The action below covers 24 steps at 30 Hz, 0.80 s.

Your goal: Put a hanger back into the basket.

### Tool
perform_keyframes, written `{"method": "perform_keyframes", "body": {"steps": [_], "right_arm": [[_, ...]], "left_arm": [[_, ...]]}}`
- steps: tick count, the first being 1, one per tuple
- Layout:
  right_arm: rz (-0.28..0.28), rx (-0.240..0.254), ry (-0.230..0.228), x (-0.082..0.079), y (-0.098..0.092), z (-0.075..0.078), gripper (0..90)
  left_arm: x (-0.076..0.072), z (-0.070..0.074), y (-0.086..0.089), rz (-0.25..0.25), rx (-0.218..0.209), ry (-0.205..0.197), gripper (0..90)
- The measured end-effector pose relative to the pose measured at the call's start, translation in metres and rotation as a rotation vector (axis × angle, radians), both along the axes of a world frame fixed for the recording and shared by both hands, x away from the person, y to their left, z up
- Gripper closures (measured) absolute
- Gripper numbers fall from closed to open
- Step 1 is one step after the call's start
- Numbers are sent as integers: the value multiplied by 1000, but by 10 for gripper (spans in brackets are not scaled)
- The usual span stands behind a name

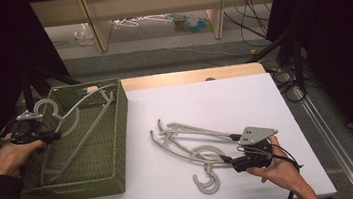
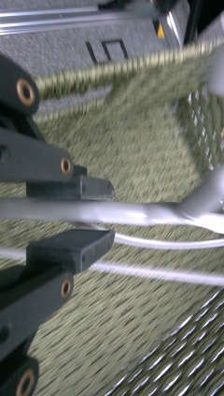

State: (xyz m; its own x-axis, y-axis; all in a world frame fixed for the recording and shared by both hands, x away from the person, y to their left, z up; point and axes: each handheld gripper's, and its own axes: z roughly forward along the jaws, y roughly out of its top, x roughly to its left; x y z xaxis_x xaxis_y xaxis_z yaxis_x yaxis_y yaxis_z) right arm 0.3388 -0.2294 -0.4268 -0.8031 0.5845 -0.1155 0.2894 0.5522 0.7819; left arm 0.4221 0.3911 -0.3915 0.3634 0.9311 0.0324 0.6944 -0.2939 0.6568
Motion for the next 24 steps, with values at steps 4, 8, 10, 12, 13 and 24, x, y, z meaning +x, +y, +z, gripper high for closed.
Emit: {"method": "perform_keyframes", "body": {"steps": [4, 8, 10, 12, 13, 24], "right_arm": [[-5, 4, 3, 1, -1, 0, 259], [-3, 3, 7, 0, 0, 0, 259], [-5, 4, 10, 0, 0, 0, 259], [-7, 6, 6, 0, 0, 0, 259], [-7, 4, 6, 0, 0, 0, 259], [-9, 7, 1, 1, -1, 0, 258]], "left_arm": [[0, -1, 2, 12, -3, 17, 732], [-2, 2, 3, 15, 2, 7, 746], [-3, 3, 3, 16, 1, 2, 746], [-6, 7, 1, 9, -3, -9, 743], [-7, 9, 0, 2, -11, -12, 740], [-45, 41, -17, 10, -158, -172, 582]]}}
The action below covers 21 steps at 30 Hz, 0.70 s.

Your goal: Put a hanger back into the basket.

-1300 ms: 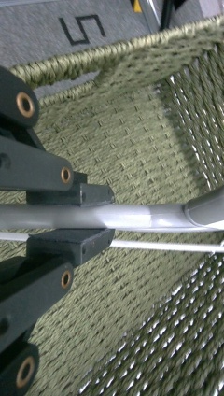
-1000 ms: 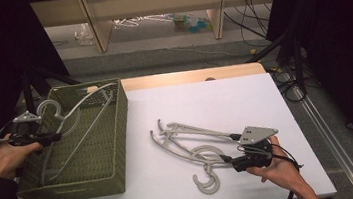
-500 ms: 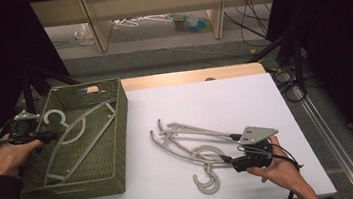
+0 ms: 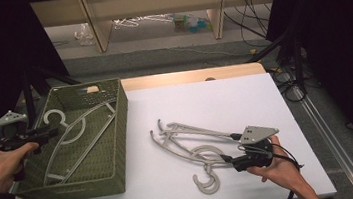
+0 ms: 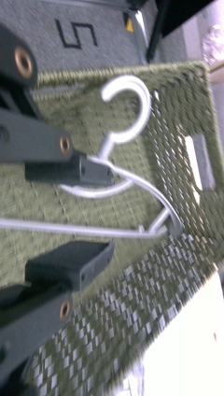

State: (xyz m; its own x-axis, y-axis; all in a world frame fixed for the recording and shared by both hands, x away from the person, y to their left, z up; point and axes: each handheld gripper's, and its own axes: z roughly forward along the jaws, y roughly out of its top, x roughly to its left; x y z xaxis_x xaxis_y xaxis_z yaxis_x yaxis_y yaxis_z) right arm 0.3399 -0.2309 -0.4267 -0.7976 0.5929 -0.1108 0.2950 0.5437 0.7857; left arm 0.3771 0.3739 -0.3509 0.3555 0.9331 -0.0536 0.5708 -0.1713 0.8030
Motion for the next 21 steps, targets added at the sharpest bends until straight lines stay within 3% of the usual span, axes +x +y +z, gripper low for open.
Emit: {"method": "perform_keyframes", "body": {"steps": [2, 4, 9, 14, 21], "right_arm": [[1, 1, -1, 0, 0, 0, 258], [4, 1, 0, 0, 1, 0, 258], [5, 5, -1, 1, 1, -1, 258], [6, 5, 6, 1, -1, -3, 258], [12, 7, 6, 1, 0, -3, 255]], "left_arm": [[-7, 5, -8, -11, 8, -8, 525], [-13, 9, -19, -31, -39, -25, 494], [-29, 15, -46, -83, -86, -78, 404], [-42, 10, -77, -146, -138, -123, 353], [-57, -3, -127, -288, -182, -171, 290]]}}
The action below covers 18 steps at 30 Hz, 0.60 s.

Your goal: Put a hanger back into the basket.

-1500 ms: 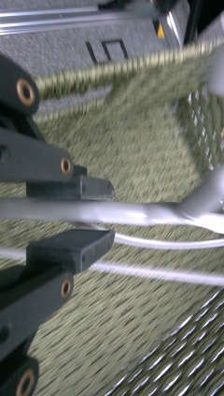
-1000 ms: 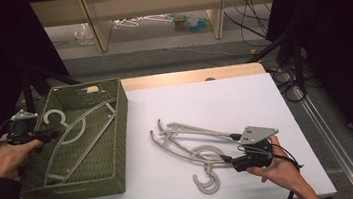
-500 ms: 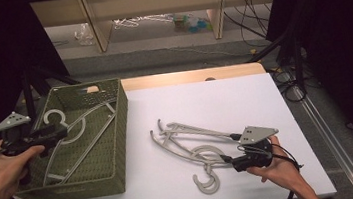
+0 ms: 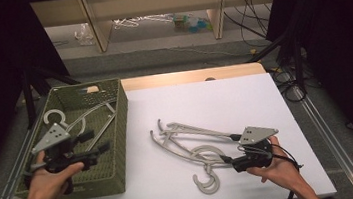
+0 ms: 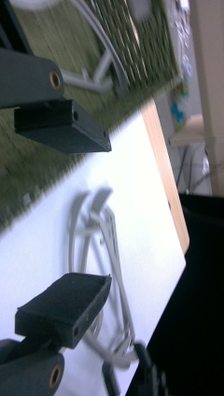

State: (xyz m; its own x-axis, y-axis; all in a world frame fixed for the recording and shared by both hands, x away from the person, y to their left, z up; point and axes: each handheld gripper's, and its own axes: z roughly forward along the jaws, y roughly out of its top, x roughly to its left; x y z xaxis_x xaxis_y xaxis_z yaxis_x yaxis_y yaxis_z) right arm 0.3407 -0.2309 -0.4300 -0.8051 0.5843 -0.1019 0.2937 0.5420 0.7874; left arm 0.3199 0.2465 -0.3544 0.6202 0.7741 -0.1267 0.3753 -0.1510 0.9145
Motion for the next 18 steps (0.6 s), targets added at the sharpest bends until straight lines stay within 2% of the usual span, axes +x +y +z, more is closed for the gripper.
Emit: {"method": "perform_keyframes", "body": {"steps": [1, 3, 5, 7, 8, 10, 12, 14, 18], "right_arm": [[0, 0, 0, 0, 0, 0, 255], [-6, 2, 9, 0, -1, 0, 254], [-6, 0, 6, 0, -2, 0, 253], [-3, 0, 4, 0, -2, 0, 253], [0, 4, -1, 0, -2, 0, 253], [-3, 0, 10, -2, -2, 0, 252], [-2, 1, 8, -3, -2, 0, 254], [-1, -1, 9, -4, -4, -2, 256], [-2, -3, 16, -4, -4, -4, 256]], "left_arm": [[0, 0, 0, 0, 0, 0, 281], [-7, -5, -16, -45, 12, -20, 252], [-13, -9, -28, -67, 27, -56, 197], [-16, -10, -32, -77, 22, -54, 181], [-20, -14, -39, -112, 10, -57, 181], [-27, -23, -50, -145, 3, -68, 176], [-30, -26, -54, -151, 1, -65, 176], [-36, -37, -64, -161, -25, -58, 177], [-44, -52, -73, -164, -22, -53, 174]]}}
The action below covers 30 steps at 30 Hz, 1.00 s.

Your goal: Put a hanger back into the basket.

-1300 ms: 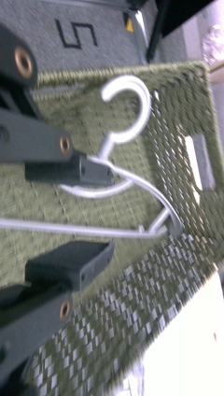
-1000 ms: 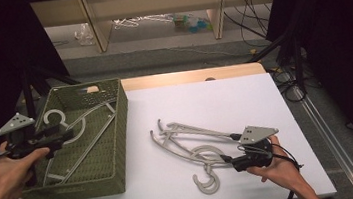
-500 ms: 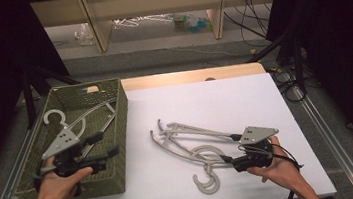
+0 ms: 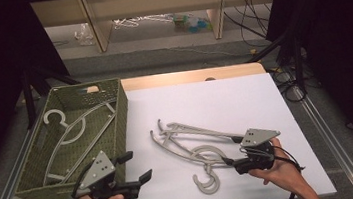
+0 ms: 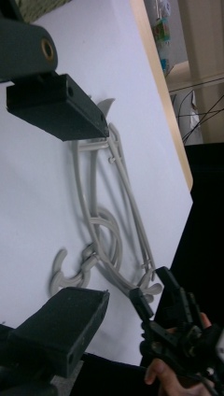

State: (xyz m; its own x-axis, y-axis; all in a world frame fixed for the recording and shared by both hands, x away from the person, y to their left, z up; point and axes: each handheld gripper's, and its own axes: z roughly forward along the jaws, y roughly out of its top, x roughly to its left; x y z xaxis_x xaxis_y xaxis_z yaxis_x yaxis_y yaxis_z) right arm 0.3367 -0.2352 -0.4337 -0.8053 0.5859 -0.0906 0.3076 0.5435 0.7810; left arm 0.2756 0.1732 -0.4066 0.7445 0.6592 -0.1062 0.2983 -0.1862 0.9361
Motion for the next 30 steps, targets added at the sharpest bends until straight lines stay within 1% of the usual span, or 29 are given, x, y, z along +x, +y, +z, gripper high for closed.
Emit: {"method": "perform_keyframes", "body": {"steps": [1, 2, 3, 5, 6, 7, 8, 9, 10, 12, 13, 14, 18, 19, 20, 21, 22, 23, 24, 25, 26, 27, 29, 30], "right_arm": [[-2, 1, 2, -1, 0, 0, 256], [0, -2, 3, -1, 0, 0, 256], [0, -4, 4, 0, 0, -1, 256], [0, -7, 8, 0, 0, -2, 255], [3, -8, 12, 0, 0, -2, 256], [3, -8, 12, 0, 0, -2, 256], [6, -11, 6, 0, 0, -2, 255], [3, -12, 9, -1, 0, -2, 255], [7, -11, 14, -1, 0, -3, 255], [8, -14, 22, 1, 0, -4, 255], [5, -18, 17, 1, 0, -4, 256], [7, -23, 26, 2, 0, -5, 256], [9, -36, 39, 4, -1, -9, 256], [8, -61, 47, 4, -2, -12, 263], [9, -72, 48, 5, -2, -14, 263], [9, -90, 57, 5, -2, -15, 265], [10, -94, 42, 6, -1, -18, 270], [22, -113, 71, 6, -1, -19, 284], [22, -113, 71, 6, -1, -19, 284], [26, -119, 48, 8, 0, -22, 296], [35, -140, 59, 10, 2, -24, 306], [40, -145, 60, 11, 2, -25, 310], [47, -161, 80, 14, 4, -28, 332], [55, -167, 82, 15, 4, -30, 340]], "left_arm": [[-3, -3, -2, -3, 12, 2, 172], [-5, -6, -5, -7, 1, 10, 172], [-7, -8, -7, -13, 6, 13, 171], [-10, -11, -12, -17, 29, -8, 166], [-11, -13, -14, -24, 32, -3, 165], [-11, -13, -14, -24, 32, -3, 163], [-12, -15, -15, -18, 19, 9, 163], [-12, -17, -16, -17, 16, 3, 163], [-12, -18, -16, -5, 25, 4, 164], [-12, -22, -16, 1, 22, 10, 165], [-12, -23, -17, 1, 28, 12, 165], [-12, -23, -17, 1, 28, 12, 165], [-12, -23, -19, -17, 22, 7, 164], [-13, -24, -20, -18, 36, 10, 164], [-13, -25, -20, -30, 39, 7, 164], [-14, -25, -20, -26, 55, 8, 163], [-14, -26, -20, -30, 56, 5, 164], [-14, -26, -20, -32, 55, 7, 164], [-14, -26, -20, -32, 55, 7, 164], [-14, -26, -20, -31, 58, 5, 164], [-14, -27, -20, -27, 58, 8, 165], [-13, -27, -20, -34, 56, 7, 165], [-13, -28, -20, -28, 65, 11, 166], [-13, -28, -20, -37, 67, 9, 166]]}}
